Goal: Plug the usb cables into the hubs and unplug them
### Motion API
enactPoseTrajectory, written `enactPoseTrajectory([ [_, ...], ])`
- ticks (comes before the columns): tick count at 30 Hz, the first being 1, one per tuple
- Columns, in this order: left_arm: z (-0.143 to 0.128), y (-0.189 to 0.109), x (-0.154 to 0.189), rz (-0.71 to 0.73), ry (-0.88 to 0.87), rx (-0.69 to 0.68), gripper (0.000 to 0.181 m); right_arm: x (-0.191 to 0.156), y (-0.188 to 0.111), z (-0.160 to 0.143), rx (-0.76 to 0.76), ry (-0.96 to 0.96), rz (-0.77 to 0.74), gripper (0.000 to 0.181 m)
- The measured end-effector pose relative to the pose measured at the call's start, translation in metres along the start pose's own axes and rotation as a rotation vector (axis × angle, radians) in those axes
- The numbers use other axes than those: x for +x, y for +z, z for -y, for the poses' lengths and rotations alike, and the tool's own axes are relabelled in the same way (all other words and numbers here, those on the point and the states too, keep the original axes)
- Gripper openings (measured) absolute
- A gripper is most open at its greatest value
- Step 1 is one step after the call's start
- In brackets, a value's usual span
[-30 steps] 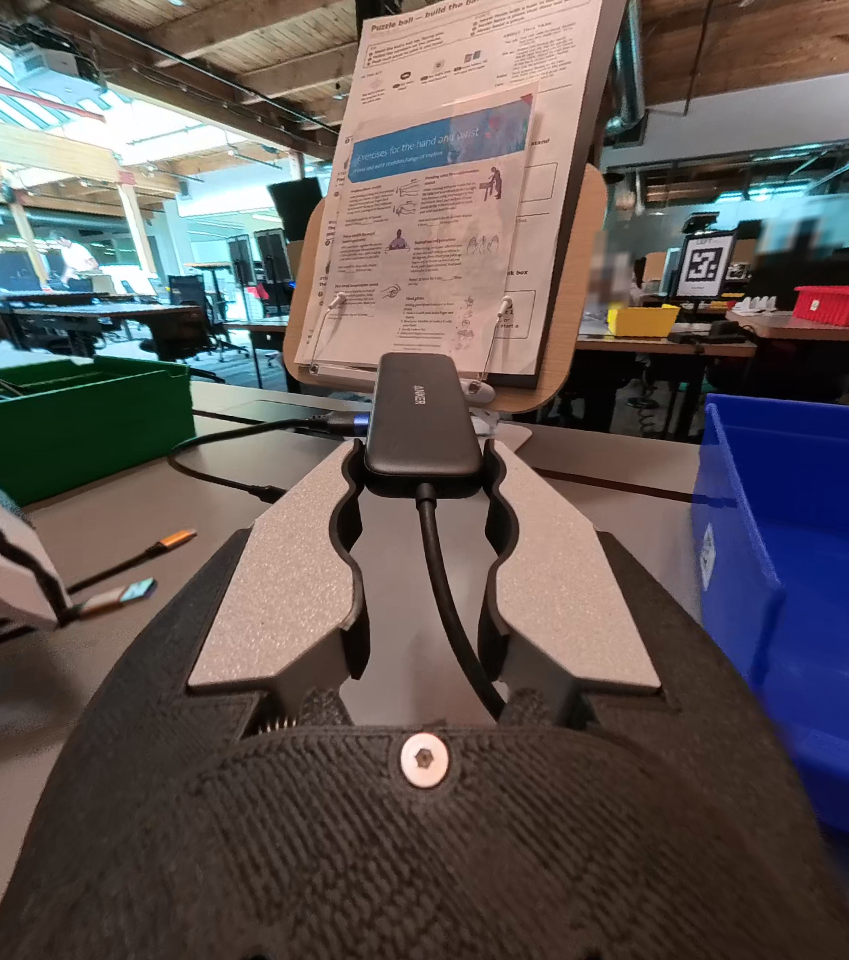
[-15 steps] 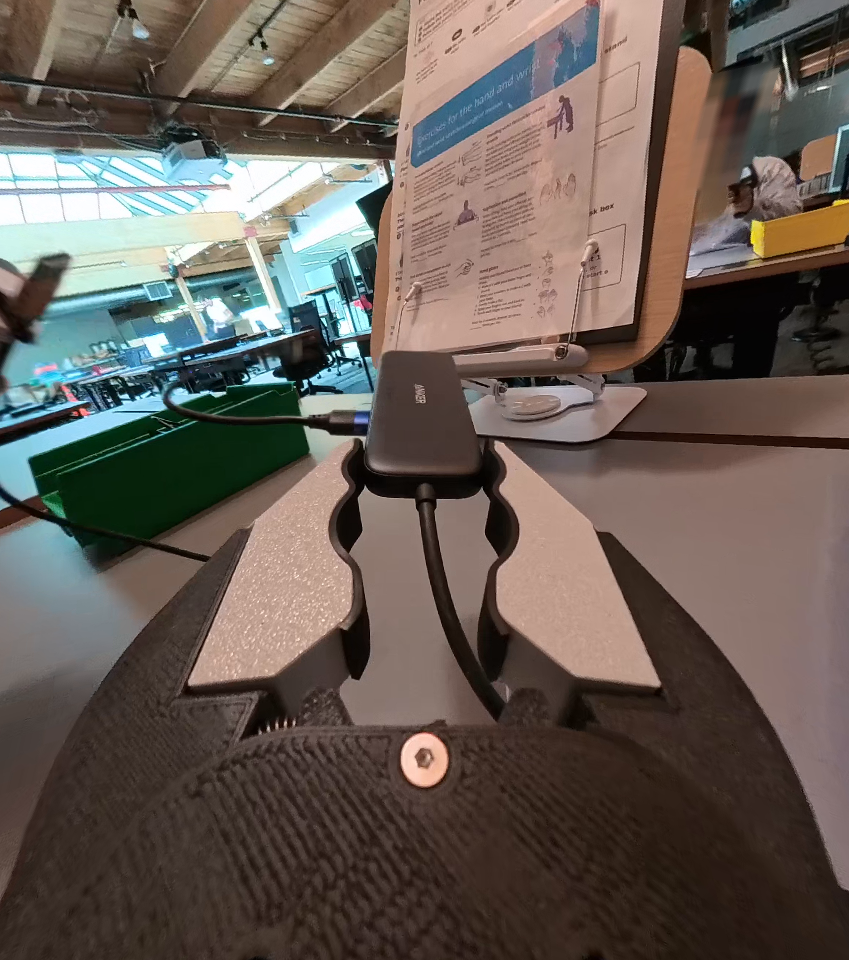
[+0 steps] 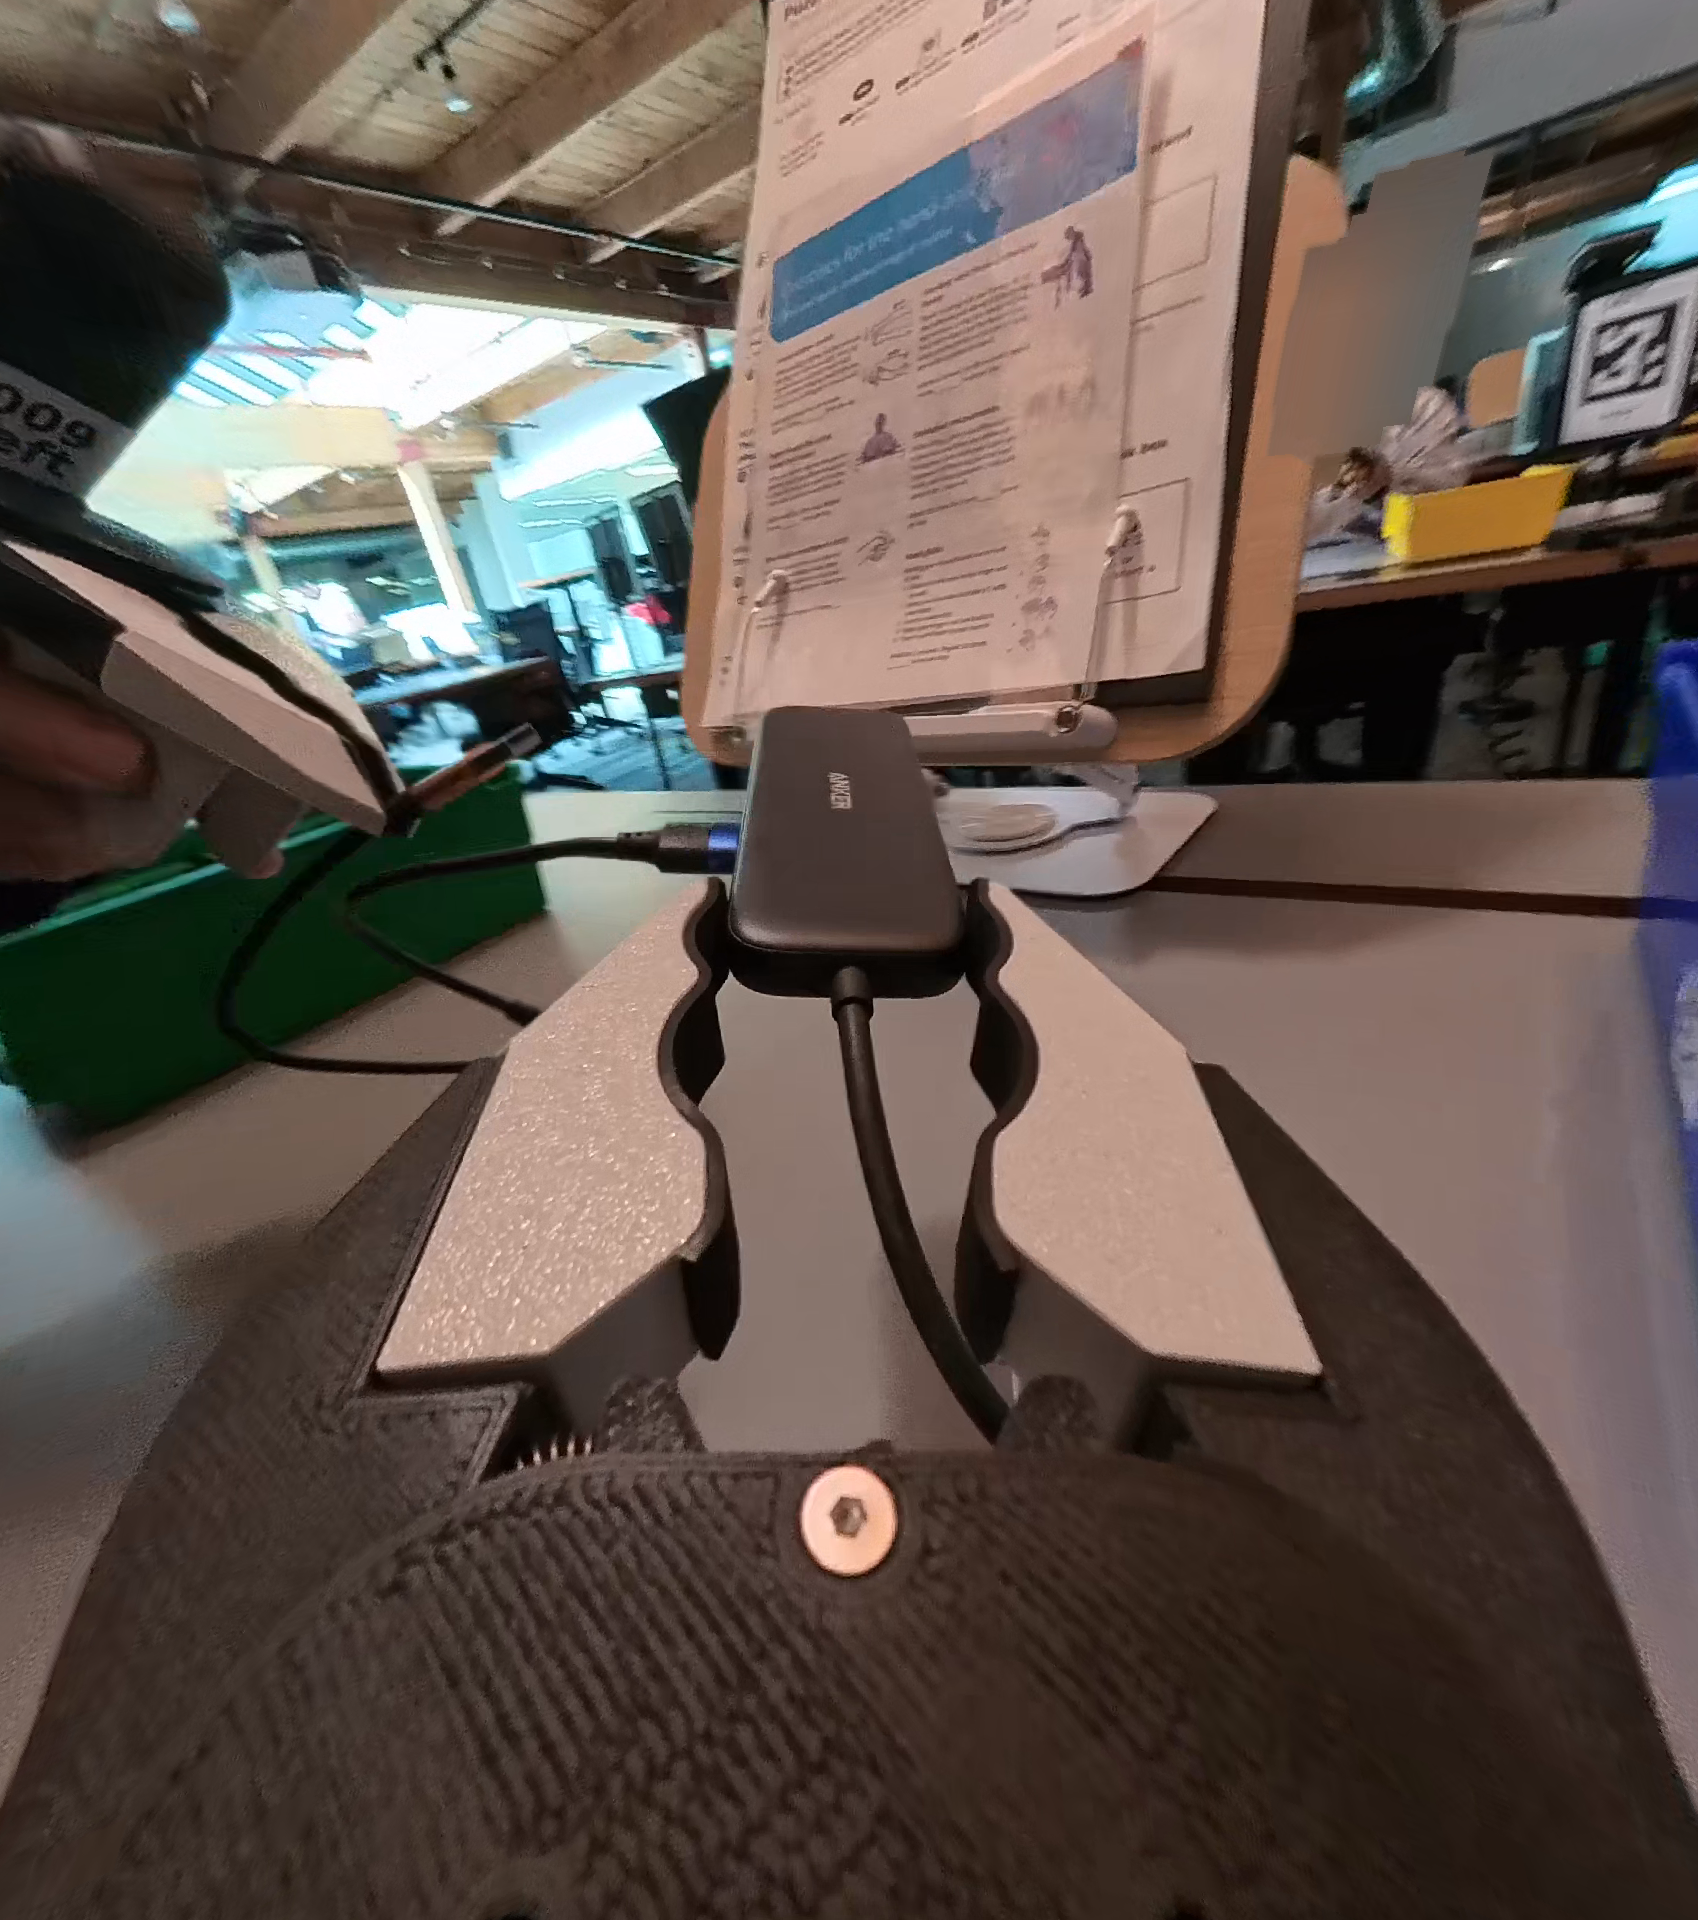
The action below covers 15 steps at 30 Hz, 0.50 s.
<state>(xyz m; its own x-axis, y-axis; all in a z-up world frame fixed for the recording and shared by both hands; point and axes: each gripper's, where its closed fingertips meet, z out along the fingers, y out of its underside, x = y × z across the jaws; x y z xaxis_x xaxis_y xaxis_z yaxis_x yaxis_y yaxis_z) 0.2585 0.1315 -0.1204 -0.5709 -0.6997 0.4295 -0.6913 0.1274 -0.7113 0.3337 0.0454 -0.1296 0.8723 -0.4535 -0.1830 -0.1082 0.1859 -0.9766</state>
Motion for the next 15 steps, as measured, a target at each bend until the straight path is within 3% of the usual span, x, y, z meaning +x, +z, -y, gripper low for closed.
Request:
enactPoseTrajectory([
  [8,0.0,0.007,0.004,-0.251,-0.048,0.05,0.002,-0.017,0.002,0.004,-0.015,-0.327,-0.089,0.045],
  [15,-0.001,-0.009,0.015,-0.431,0.083,0.145,0.002,-0.034,0.002,0.01,-0.004,-0.462,-0.105,0.045],
])
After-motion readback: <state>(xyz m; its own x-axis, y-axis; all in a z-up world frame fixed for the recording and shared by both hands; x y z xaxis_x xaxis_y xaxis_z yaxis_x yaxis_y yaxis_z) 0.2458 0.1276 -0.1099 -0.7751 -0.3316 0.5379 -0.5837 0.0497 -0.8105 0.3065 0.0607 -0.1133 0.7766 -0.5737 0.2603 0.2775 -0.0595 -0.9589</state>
